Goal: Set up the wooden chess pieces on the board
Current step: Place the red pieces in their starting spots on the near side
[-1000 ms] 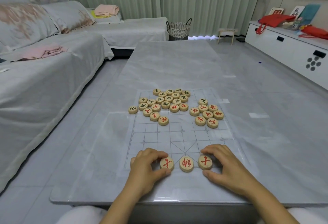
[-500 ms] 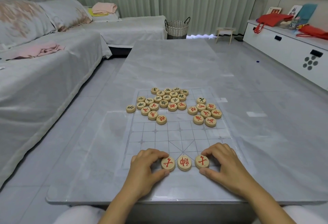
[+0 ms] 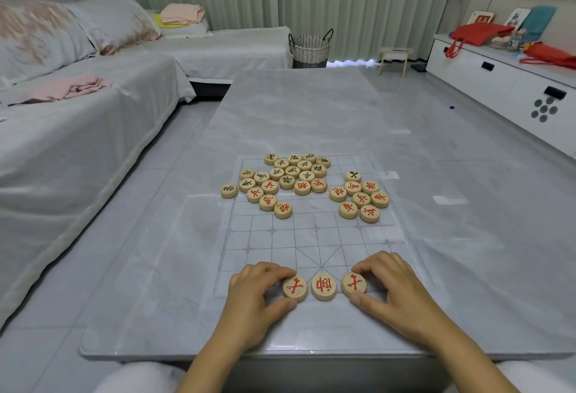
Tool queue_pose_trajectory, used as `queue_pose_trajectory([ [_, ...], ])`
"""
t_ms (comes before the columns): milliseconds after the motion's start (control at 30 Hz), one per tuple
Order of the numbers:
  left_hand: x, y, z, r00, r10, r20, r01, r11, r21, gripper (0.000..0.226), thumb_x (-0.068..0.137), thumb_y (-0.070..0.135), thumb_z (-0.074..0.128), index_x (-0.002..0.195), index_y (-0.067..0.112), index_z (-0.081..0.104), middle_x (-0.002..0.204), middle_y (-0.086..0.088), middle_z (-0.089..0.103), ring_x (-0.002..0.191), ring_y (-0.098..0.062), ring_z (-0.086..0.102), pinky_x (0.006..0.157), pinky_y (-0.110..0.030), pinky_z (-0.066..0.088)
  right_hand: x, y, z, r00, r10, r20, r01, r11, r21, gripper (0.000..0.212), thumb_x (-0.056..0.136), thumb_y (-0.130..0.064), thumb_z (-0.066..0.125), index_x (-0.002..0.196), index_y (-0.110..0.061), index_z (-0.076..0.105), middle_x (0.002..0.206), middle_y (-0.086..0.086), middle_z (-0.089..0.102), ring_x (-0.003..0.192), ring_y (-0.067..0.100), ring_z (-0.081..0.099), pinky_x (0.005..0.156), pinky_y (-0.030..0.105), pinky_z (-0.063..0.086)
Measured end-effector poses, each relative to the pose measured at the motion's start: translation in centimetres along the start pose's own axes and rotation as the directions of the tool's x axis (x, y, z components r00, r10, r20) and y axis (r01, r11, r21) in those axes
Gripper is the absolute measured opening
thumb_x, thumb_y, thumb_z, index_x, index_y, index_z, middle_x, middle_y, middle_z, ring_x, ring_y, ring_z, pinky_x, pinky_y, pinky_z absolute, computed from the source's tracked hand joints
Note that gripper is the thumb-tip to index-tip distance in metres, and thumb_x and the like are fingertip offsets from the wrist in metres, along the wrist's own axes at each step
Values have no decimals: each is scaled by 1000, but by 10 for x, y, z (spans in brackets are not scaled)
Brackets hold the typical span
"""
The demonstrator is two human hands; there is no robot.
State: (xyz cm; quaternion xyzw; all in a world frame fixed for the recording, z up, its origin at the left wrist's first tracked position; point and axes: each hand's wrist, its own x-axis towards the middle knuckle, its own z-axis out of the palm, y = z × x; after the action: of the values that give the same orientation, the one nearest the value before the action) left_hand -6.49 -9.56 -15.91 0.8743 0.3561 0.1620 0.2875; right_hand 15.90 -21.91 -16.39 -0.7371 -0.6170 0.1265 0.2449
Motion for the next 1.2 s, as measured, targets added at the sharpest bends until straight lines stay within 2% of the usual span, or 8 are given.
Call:
queue_pose_trajectory([
  [167,-1,3,0,1000,-6,4,6,1000,7,41,80,38,65,119,39,53,111,27,44,108,0,39,90,-10,22,-1,0,0,1000,3,-5,-3,1000,9,31,79,-56,57,104,-40,49,101,-27,43,102,-4,39,83,15,35],
  [300,-1,2,-1,1000,-3,4,3,1000,10,41,80,39,65,119,39,53,111,27,44,108,0,39,95,-18,24,-1,-1,1,1000,3,-7,-3,1000,4,29,80,-52,59,105,-40,49,101,-28,43,103,-3,38,83,14,35],
  [434,-1,1,0,1000,1,1,-1,1000,3,42,79,43,65,118,40,53,109,30,44,108,0,40,94,-17,24,-1,-1,0,1000,11,-8,-11,1000,6,31,80,-52,59,107,-38,50,102,-27,43,102,-5,38,84,13,34],
  [534,-1,1,1,1000,12,-6,-12,1000,-15,50,69,57,59,117,44,49,105,37,40,106,3,42,91,-10,23,-2,-1,-1,1000,11,5,-11,1000,17,38,76,-60,54,107,-38,50,103,-28,43,103,-5,38,84,14,34],
  [667,-3,2,0,1000,2,-29,-3,999,-45,54,74,41,71,116,49,38,106,30,48,102,8,40,92,-14,26,-2,-3,-2,999,50,-2,-50,996,72,48,72,-72,46,110,-42,45,104,-29,44,105,-5,40,86,16,38],
  [767,-4,3,-1,999,-26,-37,23,997,-73,52,74,42,71,112,50,36,102,33,47,101,9,39,91,-14,31,-2,-5,-4,996,76,-36,-70,988,137,63,63,-85,34,108,-43,45,103,-28,46,106,-4,42,87,18,40],
  [934,-6,-3,4,990,-79,-114,51,971,-233,36,79,32,69,103,48,48,94,23,61,98,-2,51,87,-15,39,-3,-7,-6,994,97,-55,-87,982,170,47,73,-76,41,106,-42,46,101,-26,49,104,-8,41,82,14,38],
  [1201,-6,-5,2,981,-144,-131,78,906,-417,24,82,16,65,98,34,59,96,18,62,92,-7,59,80,-15,48,-2,-6,-6,983,173,-67,-143,938,314,16,86,-36,57,100,-42,51,101,-21,56,101,-9,47,79,6,38],
])
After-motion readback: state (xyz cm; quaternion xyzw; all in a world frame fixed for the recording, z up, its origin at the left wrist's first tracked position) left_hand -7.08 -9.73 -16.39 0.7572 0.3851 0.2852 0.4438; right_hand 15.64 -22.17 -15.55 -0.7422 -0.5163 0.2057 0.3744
